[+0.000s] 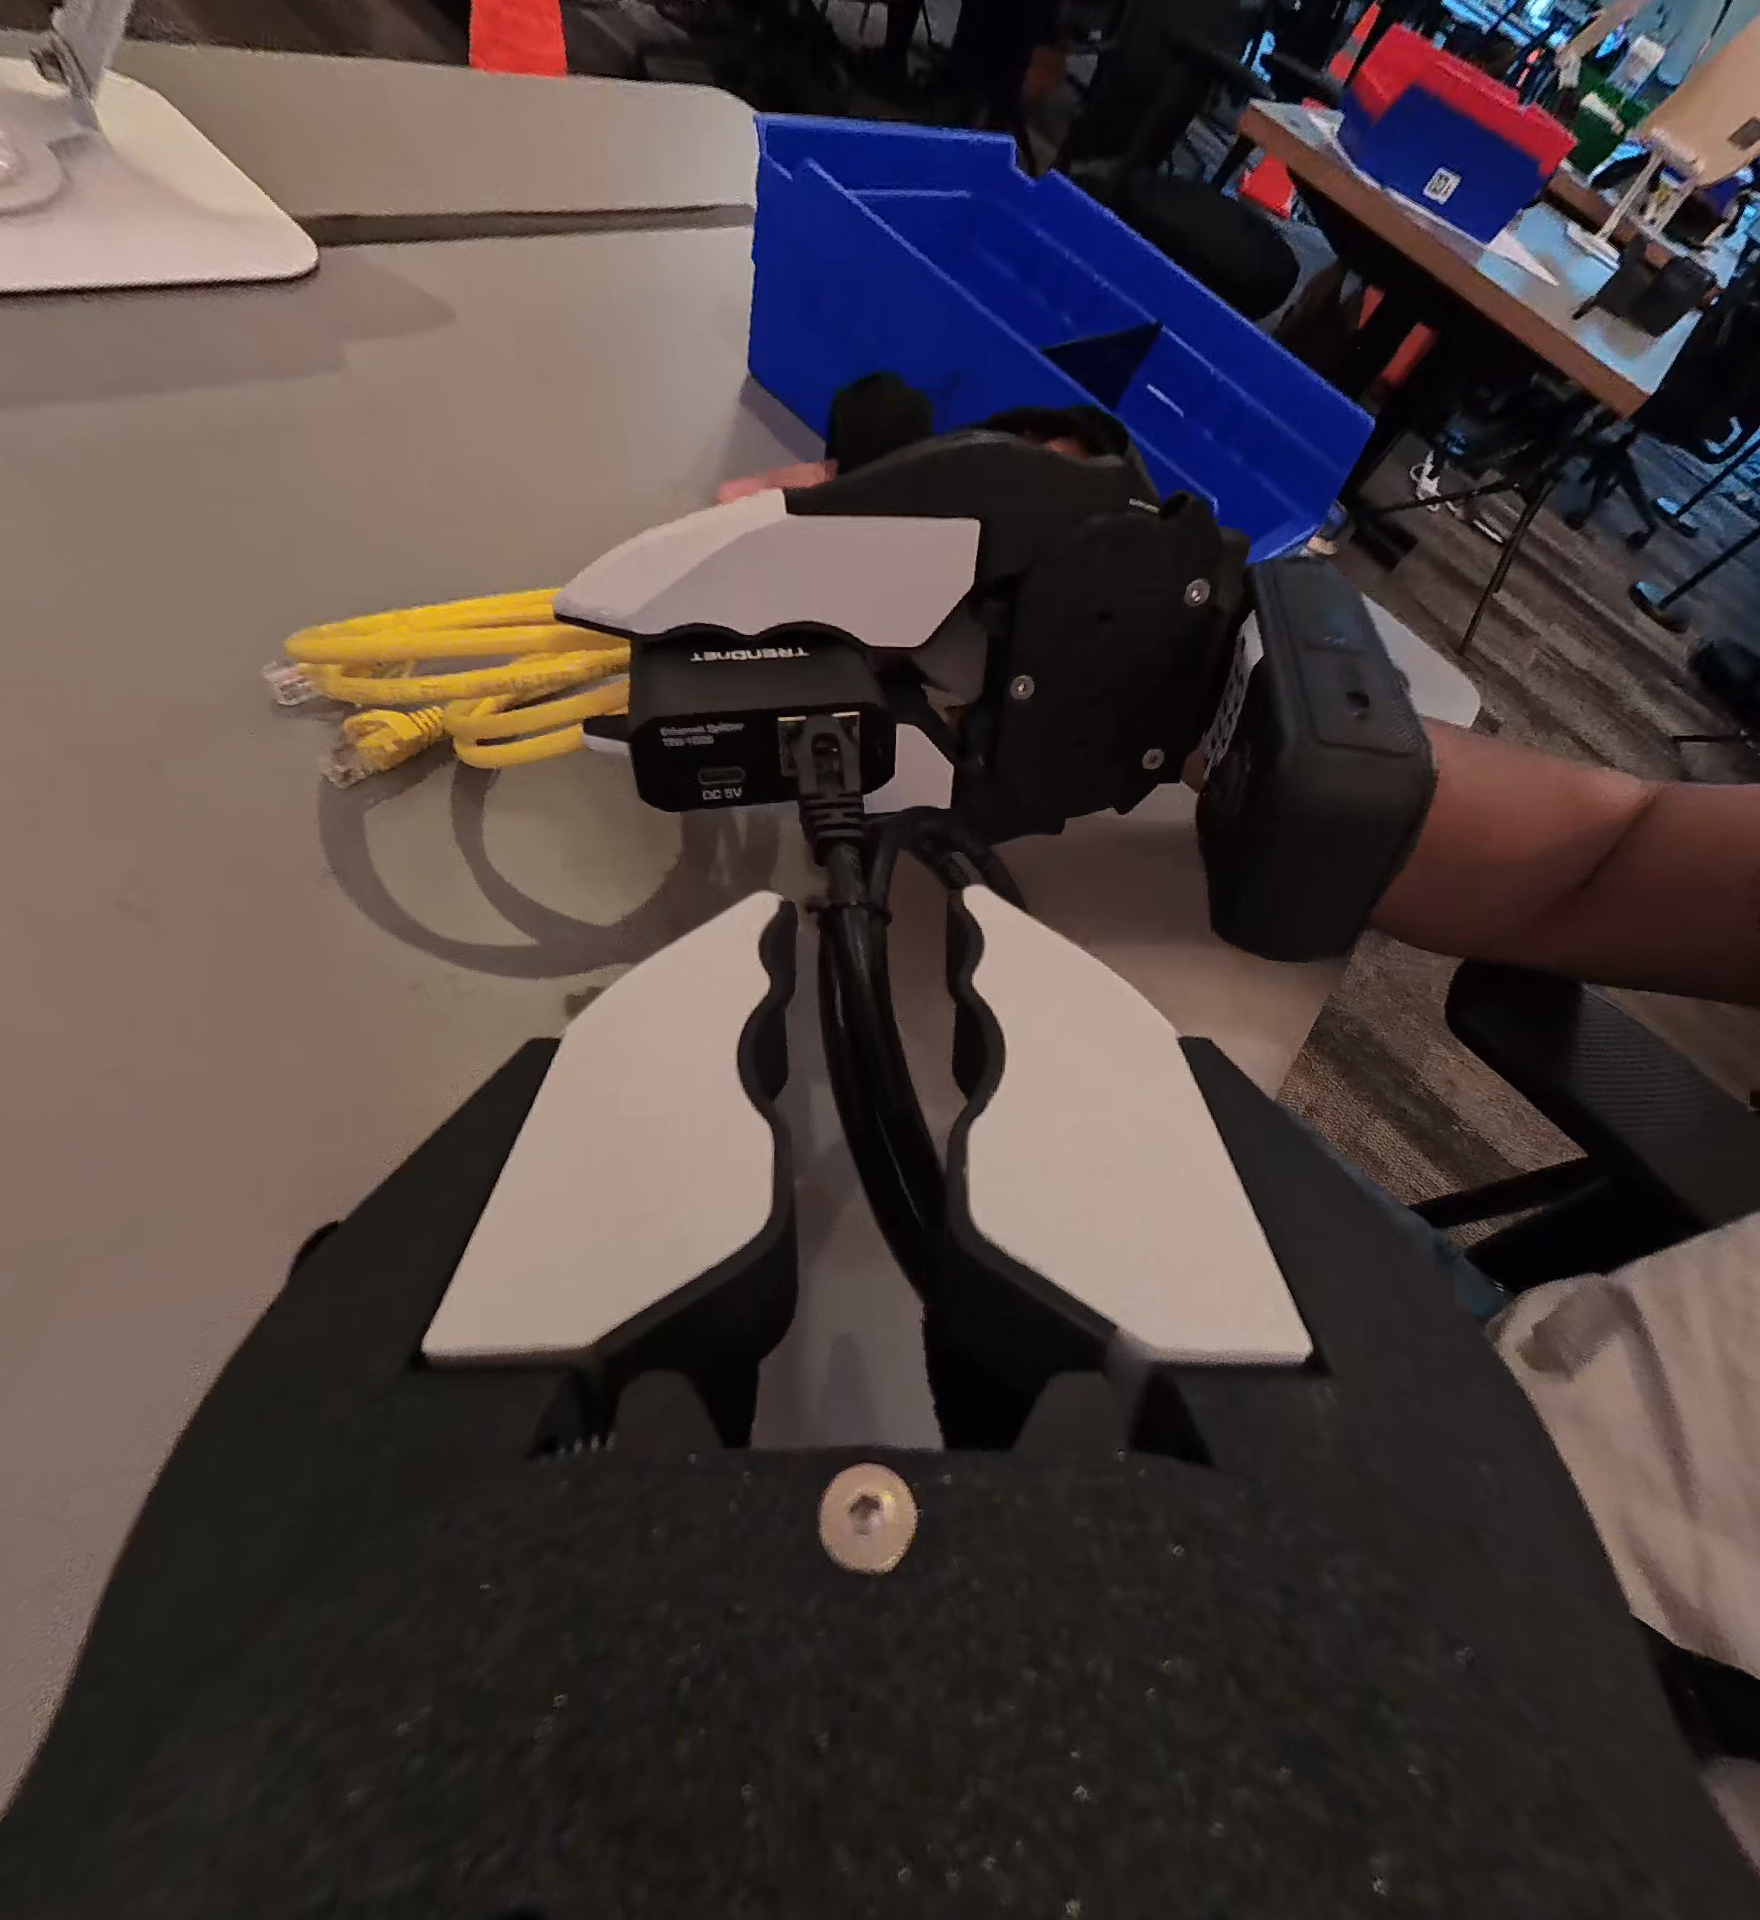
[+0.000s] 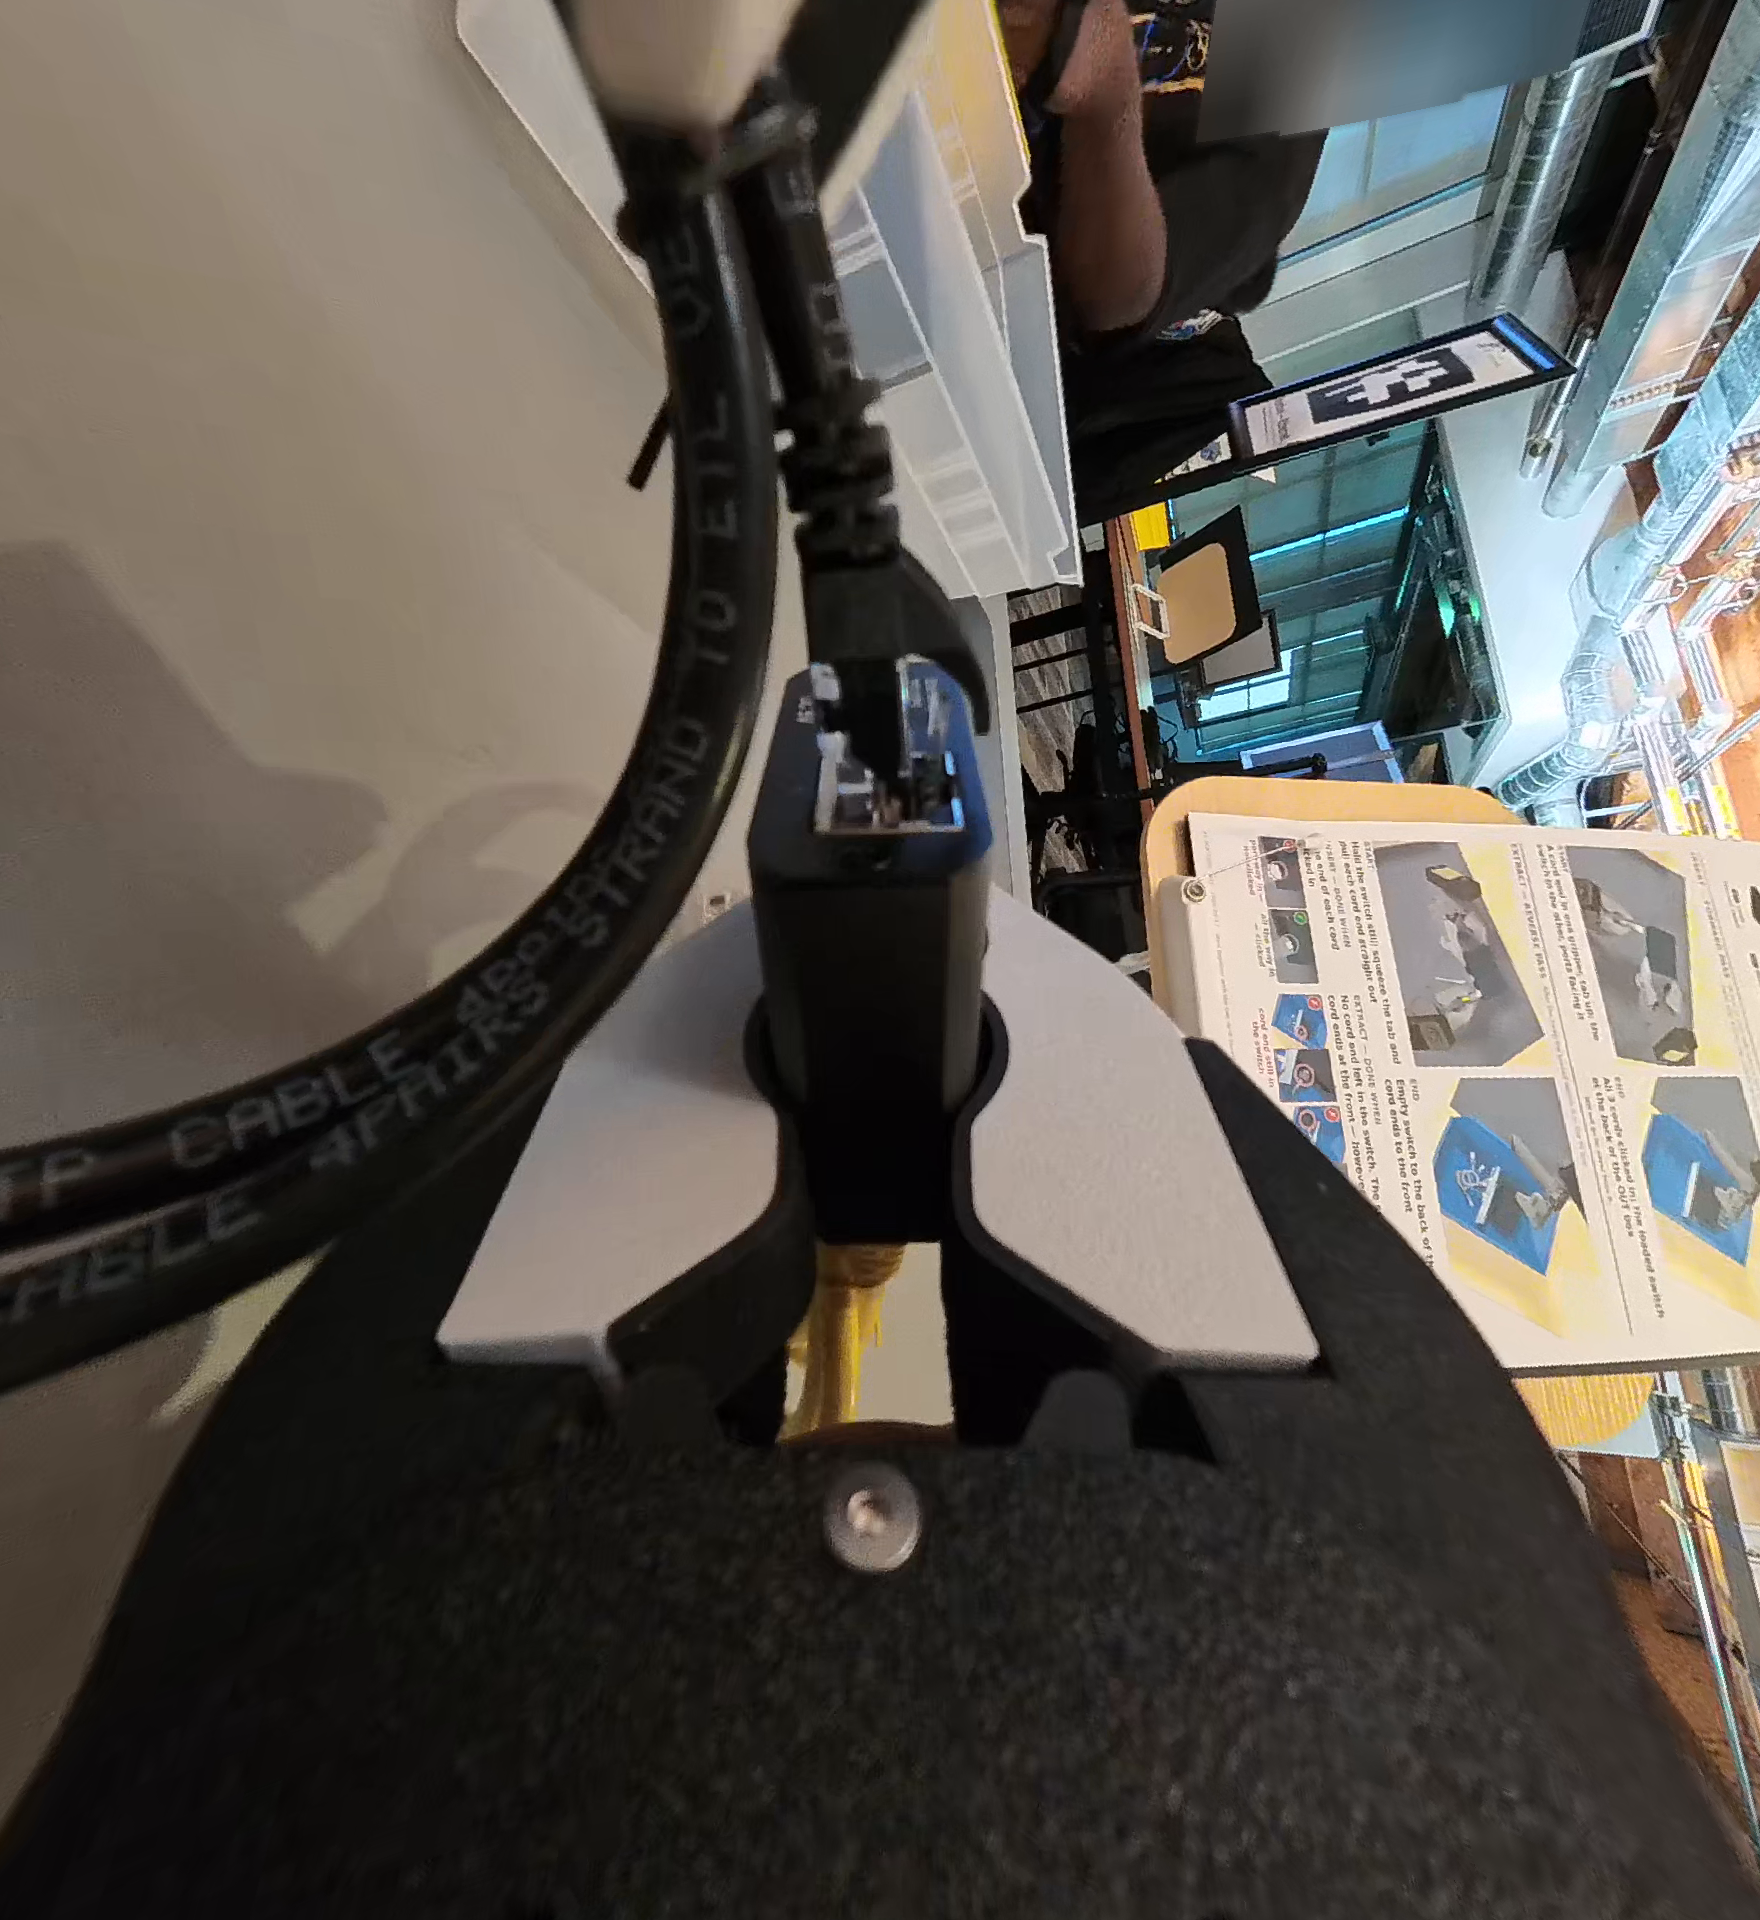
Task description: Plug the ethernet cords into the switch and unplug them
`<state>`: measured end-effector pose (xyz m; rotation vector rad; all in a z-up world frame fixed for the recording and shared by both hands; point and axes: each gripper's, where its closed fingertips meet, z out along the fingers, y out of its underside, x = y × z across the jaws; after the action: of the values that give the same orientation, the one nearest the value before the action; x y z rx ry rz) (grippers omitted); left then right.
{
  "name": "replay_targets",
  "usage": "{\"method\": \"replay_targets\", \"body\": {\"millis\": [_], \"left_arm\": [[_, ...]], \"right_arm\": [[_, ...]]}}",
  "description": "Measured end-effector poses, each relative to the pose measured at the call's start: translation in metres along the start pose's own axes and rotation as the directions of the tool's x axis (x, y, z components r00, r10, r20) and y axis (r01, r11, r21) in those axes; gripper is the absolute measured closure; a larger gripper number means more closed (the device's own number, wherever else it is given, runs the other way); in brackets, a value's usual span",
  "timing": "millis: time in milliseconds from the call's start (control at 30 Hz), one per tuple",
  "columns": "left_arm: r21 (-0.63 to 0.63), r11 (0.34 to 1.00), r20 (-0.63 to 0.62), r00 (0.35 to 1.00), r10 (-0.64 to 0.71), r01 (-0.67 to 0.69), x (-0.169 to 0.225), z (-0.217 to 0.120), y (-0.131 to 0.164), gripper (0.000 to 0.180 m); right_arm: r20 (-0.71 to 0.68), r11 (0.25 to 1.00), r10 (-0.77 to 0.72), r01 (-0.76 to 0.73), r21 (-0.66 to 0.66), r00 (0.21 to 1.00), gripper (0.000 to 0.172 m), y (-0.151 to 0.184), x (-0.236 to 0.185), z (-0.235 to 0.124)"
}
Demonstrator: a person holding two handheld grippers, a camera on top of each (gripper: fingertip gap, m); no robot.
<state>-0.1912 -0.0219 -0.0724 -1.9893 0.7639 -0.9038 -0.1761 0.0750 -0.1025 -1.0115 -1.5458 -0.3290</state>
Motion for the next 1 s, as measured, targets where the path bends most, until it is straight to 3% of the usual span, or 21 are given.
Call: {"method": "replay_targets", "body": {"millis": [133, 433, 667, 1000], "left_arm": [[0.044, 0.999, 0.069, 0.997, 0.025, -0.028, -0.003, 0.005, 0.000, 0.165], [0.092, 0.994, 0.115, 0.992, 0.045, -0.056, -0.004, 0.006, -0.002, 0.166], [0.012, 0.998, 0.154, 0.987, 0.054, -0.057, -0.006, 0.008, 0.003, 0.168], [-0.032, 0.998, 0.129, 0.990, 0.050, -0.046, -0.006, 0.009, 0.005, 0.169]], "right_arm": [[0.011, 1.000, 0.025, -0.025, 0.015, 1.000, 0.148, -0.002, -0.001, -0.001], [0.019, 0.999, 0.038, -0.038, 0.019, 0.999, 0.148, 0.000, -0.002, -0.002], [0.007, 1.000, -0.021, 0.021, 0.017, 1.000, 0.148, -0.004, -0.006, -0.004], [0.050, 1.000, 0.023, -0.024, 0.012, 0.998, 0.149, -0.009, -0.015, -0.003]]}}
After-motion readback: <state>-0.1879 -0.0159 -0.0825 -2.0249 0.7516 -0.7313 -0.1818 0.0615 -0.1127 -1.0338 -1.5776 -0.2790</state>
